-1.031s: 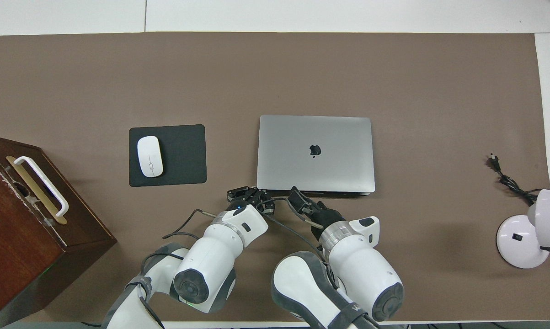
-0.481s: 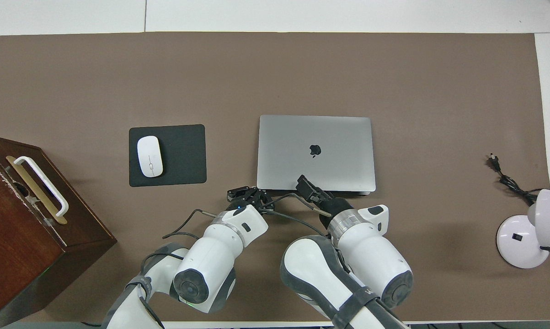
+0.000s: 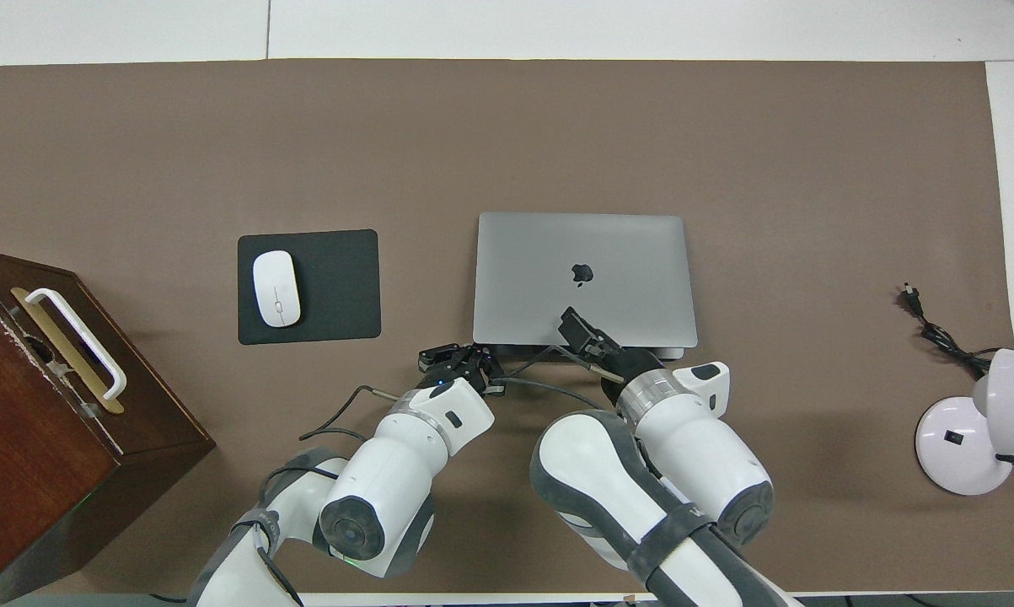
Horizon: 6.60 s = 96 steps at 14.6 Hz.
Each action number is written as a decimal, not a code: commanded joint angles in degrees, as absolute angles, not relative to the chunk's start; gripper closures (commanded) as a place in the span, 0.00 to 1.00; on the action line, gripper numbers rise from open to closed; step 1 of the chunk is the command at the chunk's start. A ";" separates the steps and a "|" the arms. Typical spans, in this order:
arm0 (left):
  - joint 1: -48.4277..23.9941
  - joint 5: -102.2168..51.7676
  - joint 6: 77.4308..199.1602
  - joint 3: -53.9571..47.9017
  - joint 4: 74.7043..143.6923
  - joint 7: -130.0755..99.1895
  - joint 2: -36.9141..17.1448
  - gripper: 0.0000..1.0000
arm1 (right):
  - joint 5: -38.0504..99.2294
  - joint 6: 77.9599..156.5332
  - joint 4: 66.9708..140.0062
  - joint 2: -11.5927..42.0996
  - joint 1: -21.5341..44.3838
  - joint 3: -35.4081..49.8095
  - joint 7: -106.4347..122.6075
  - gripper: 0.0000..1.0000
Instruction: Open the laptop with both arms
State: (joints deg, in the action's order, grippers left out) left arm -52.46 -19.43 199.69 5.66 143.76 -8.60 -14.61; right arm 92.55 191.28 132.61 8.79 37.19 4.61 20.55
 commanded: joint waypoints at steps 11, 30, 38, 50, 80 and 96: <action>-52.12 -20.39 200.83 5.71 143.61 -6.86 -16.70 1.00 | 96.59 190.46 116.47 15.29 30.85 4.66 24.08 0.00; -51.94 -20.21 200.83 5.71 143.35 -6.77 -16.79 1.00 | 99.23 179.92 106.09 17.05 18.99 4.66 24.26 0.00; -51.86 -20.21 200.83 5.71 143.35 -6.50 -16.79 1.00 | 98.79 176.31 105.29 17.05 16.00 4.66 24.35 0.00; -51.77 -20.21 200.83 5.71 143.35 -6.50 -16.79 1.00 | 98.80 176.48 94.07 20.82 18.54 5.19 20.68 0.00; -38.42 -25.05 175.19 5.71 141.51 -2.91 2.01 1.00 | 13.99 91.01 66.88 13.65 -6.59 3.43 -0.74 0.00; -9.68 -7.75 111.99 5.80 116.29 14.23 13.97 1.00 | -4.13 87.63 93.96 -7.91 -6.77 3.25 8.96 0.00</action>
